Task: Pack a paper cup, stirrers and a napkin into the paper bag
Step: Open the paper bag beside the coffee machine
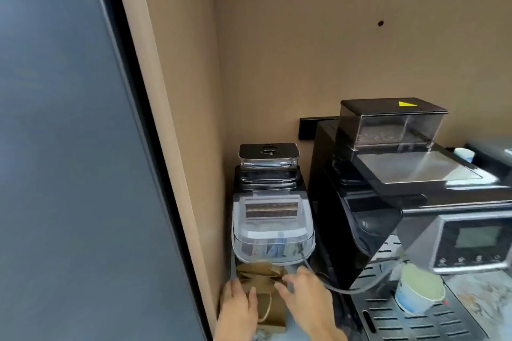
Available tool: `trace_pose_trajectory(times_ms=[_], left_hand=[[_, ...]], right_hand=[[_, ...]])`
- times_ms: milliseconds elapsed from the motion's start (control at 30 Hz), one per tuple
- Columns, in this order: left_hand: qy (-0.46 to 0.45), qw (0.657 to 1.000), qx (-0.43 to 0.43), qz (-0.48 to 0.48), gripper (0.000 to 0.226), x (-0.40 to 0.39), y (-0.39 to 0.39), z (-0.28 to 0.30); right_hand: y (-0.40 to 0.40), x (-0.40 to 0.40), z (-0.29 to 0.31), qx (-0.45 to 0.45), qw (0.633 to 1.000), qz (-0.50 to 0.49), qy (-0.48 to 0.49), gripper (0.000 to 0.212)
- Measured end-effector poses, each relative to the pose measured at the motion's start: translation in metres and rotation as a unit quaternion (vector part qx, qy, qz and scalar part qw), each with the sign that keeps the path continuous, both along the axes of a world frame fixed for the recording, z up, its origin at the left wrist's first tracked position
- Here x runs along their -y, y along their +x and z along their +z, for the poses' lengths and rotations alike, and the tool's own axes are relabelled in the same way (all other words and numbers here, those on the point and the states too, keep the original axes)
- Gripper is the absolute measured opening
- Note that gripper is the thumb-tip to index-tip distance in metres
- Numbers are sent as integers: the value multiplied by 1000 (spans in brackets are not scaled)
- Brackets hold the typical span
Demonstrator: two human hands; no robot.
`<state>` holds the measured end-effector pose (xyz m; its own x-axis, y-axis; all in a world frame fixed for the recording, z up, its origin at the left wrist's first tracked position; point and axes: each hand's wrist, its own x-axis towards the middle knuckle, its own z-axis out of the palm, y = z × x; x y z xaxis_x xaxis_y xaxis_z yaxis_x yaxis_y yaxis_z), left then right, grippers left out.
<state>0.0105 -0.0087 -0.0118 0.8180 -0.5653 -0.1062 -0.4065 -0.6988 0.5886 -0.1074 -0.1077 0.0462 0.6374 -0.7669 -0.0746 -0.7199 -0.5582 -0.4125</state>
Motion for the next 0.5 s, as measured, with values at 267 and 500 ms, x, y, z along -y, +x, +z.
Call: trace_pose_trajectory(times_ms=[267,500], left_hand=[[33,997,20,-67,46,10,13,-1],[36,990,106,-87,44,16,15,4]], right_hand=[[19,0,-9,5,1000,24,-12,32],[1,35,-31,45,984,-5,169,30]])
